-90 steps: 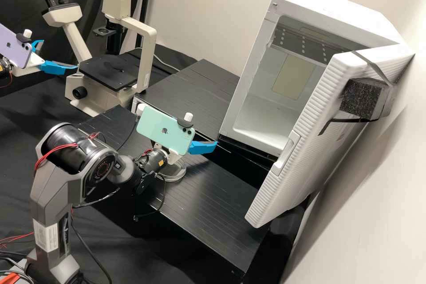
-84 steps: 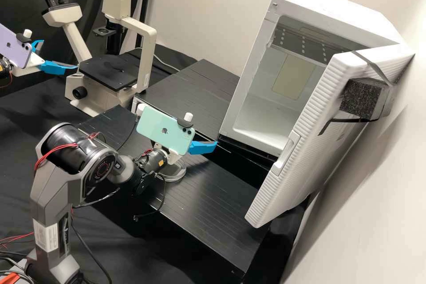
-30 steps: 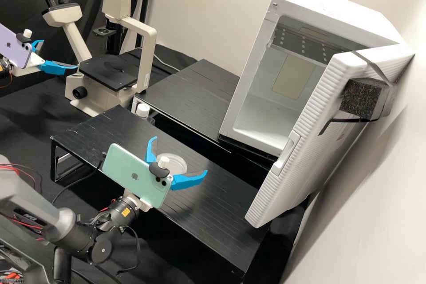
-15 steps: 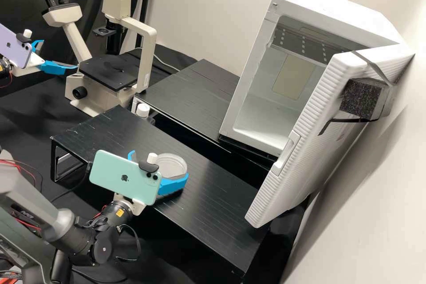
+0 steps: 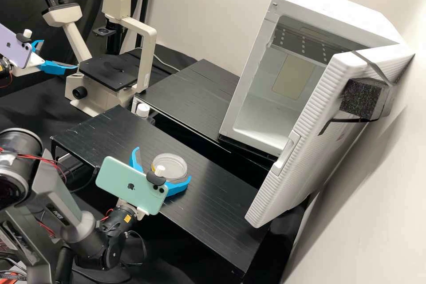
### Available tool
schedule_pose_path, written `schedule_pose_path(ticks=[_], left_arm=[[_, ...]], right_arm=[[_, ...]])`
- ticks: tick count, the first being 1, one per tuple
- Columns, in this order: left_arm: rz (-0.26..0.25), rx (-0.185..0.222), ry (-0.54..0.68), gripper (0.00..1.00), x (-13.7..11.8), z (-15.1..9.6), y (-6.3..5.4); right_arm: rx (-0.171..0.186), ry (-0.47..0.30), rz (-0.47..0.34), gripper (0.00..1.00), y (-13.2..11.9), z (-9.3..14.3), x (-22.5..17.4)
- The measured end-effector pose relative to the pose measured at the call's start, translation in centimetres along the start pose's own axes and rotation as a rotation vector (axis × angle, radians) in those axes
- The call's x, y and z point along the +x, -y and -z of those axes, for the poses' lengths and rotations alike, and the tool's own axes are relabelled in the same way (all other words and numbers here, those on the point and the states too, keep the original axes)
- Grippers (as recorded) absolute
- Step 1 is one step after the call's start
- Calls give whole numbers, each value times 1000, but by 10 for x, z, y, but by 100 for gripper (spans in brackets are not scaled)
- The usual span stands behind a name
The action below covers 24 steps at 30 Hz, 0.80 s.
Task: Return the petri dish to the incubator.
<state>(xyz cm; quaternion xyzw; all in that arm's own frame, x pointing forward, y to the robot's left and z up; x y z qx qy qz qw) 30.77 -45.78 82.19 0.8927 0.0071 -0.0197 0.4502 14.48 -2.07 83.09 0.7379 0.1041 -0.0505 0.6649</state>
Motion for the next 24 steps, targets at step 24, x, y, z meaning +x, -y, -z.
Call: schedule_pose_path(ticks=[24], left_arm=[[0, 0, 0, 100, 0, 0, 0]], right_arm=[[-137, -21, -40, 100, 0, 5, 8]])
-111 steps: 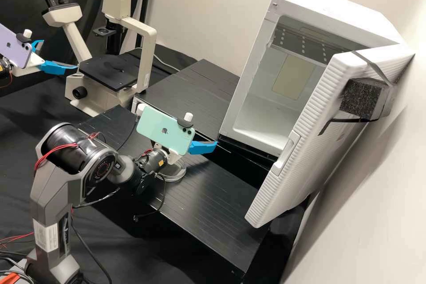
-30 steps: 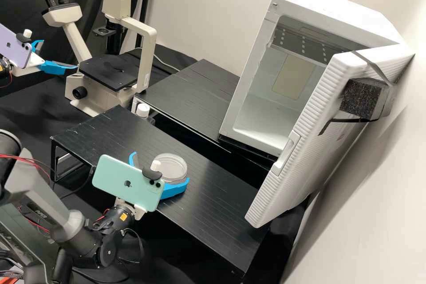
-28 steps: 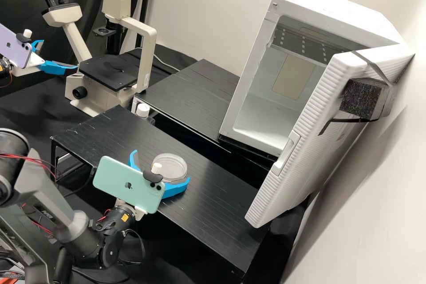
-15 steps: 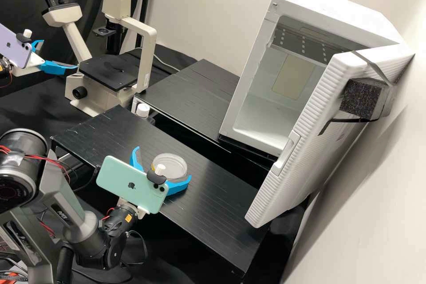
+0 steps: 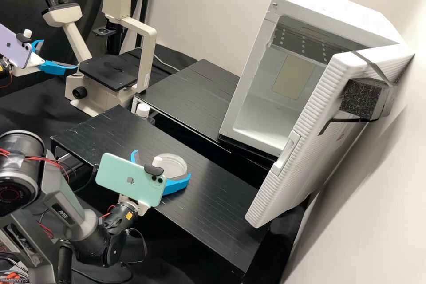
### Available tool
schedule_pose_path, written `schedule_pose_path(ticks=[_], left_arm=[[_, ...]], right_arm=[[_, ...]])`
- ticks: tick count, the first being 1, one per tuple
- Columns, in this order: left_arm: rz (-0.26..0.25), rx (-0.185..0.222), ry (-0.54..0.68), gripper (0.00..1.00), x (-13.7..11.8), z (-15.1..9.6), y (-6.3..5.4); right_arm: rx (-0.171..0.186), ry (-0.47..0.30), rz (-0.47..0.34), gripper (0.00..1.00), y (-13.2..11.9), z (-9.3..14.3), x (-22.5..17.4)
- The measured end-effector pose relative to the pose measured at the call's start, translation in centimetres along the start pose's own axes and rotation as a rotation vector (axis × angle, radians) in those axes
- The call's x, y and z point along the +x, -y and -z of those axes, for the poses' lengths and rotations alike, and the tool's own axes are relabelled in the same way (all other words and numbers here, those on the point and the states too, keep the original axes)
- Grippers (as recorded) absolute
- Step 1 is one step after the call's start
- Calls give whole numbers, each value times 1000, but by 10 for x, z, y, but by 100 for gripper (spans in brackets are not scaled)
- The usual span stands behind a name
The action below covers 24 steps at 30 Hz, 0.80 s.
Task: Return the petri dish to the incubator.
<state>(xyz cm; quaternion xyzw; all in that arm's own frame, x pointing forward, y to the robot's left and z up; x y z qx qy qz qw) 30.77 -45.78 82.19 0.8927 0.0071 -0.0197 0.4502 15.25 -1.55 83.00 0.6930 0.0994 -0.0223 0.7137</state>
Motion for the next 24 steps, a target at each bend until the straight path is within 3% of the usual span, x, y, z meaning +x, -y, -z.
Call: schedule_pose_path(ticks=[2, 3, 24], left_arm=[[0, 0, 0, 100, 0, 0, 0], [0, 0, 0, 100, 0, 0, 0], [0, 0, 0, 100, 0, 0, 0]], right_arm=[[1, -2, -6, 100, 0, 1, 1], [1, -2, -9, 0, 0, 1, 1], [1, 16, -40, 0, -2, 1, 4]])
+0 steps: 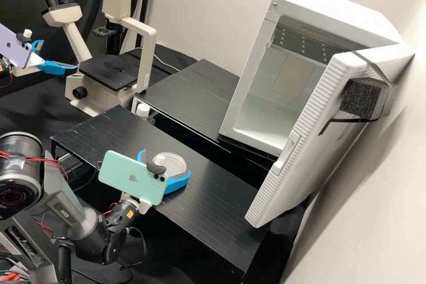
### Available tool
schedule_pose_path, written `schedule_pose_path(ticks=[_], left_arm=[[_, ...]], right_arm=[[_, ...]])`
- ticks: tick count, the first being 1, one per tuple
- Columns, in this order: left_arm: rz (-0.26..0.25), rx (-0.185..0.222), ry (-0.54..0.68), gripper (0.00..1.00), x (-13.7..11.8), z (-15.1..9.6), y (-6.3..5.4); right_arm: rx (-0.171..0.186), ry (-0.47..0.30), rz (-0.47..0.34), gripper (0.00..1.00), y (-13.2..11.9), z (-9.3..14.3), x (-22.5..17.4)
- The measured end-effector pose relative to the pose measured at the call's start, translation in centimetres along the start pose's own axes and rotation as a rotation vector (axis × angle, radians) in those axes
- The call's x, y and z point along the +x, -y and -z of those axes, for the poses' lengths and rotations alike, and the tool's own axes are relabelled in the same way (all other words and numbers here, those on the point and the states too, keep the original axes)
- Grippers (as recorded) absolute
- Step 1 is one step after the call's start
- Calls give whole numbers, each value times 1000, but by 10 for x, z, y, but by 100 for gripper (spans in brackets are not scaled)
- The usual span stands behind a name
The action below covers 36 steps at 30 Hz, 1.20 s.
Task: Return the petri dish to the incubator.
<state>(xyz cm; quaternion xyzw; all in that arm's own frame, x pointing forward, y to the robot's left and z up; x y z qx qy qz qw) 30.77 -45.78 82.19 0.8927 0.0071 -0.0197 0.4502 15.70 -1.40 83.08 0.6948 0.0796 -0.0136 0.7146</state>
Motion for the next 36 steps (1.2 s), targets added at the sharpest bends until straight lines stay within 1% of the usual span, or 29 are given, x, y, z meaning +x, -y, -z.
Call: schedule_pose_path(ticks=[8, 24, 28, 29, 31, 33, 35, 36], left_arm=[[0, 0, 0, 100, 0, 0, 0], [0, 0, 0, 100, 0, 0, 0], [0, 0, 0, 100, 0, 0, 0], [0, 0, 0, 100, 0, 0, 0], [0, 0, 0, 100, 0, 0, 0], [0, 0, 0, 100, 0, 0, 0], [0, 0, 0, 100, 0, 0, 0], [0, 0, 0, 100, 0, 0, 0]], right_arm=[[6, 5, 2, 0, 0, -1, 0], [3, 4, 8, 0, 1, -1, 0], [3, 5, -6, 0, -2, 0, -2], [6, 4, -13, 0, -3, 1, -3], [-2, 17, -28, 0, -5, 1, -5], [-1, 39, -69, 0, -9, 1, -6], [12, 57, -132, 0, -14, 1, -5], [28, 70, -173, 0, -17, 1, -5]])
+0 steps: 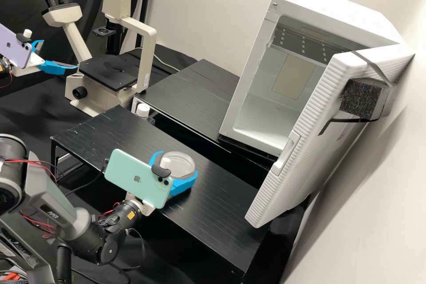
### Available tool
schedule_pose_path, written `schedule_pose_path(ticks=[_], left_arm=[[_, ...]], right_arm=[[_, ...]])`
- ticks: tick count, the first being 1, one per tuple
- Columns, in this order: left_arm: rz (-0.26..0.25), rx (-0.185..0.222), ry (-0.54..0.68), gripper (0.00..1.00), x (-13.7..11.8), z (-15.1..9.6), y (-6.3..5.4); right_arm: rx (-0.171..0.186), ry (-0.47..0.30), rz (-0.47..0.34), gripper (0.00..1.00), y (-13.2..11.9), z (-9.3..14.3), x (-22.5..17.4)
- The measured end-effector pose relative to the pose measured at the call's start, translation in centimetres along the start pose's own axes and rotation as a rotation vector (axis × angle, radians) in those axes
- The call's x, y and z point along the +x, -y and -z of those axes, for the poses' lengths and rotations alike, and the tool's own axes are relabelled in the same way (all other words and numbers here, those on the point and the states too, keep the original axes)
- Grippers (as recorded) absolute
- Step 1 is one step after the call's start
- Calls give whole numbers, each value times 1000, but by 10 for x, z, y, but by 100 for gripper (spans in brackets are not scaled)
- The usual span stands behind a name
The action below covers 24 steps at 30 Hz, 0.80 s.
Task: Return the petri dish to the incubator.
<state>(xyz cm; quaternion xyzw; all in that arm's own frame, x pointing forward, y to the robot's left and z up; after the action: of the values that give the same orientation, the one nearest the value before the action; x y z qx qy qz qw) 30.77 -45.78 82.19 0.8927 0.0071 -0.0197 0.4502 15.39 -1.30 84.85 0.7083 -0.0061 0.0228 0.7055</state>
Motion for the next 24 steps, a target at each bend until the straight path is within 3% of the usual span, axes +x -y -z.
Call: schedule_pose_path(ticks=[4, 6, 12, 20, 24], left_arm=[[0, 0, 0, 100, 0, 0, 0], [0, 0, 0, 100, 0, 0, 0], [0, 0, 0, 100, 0, 0, 0], [0, 0, 0, 100, 0, 0, 0], [0, 0, 0, 100, 0, 0, 0]], right_arm=[[65, 62, -145, 0, -11, -5, 2], [70, 83, -187, 0, -18, -9, 8], [53, 91, -257, 0, -39, -17, 49], [0, 81, -346, 0, -62, -21, 115], [-13, 111, -382, 0, -74, -21, 139]])
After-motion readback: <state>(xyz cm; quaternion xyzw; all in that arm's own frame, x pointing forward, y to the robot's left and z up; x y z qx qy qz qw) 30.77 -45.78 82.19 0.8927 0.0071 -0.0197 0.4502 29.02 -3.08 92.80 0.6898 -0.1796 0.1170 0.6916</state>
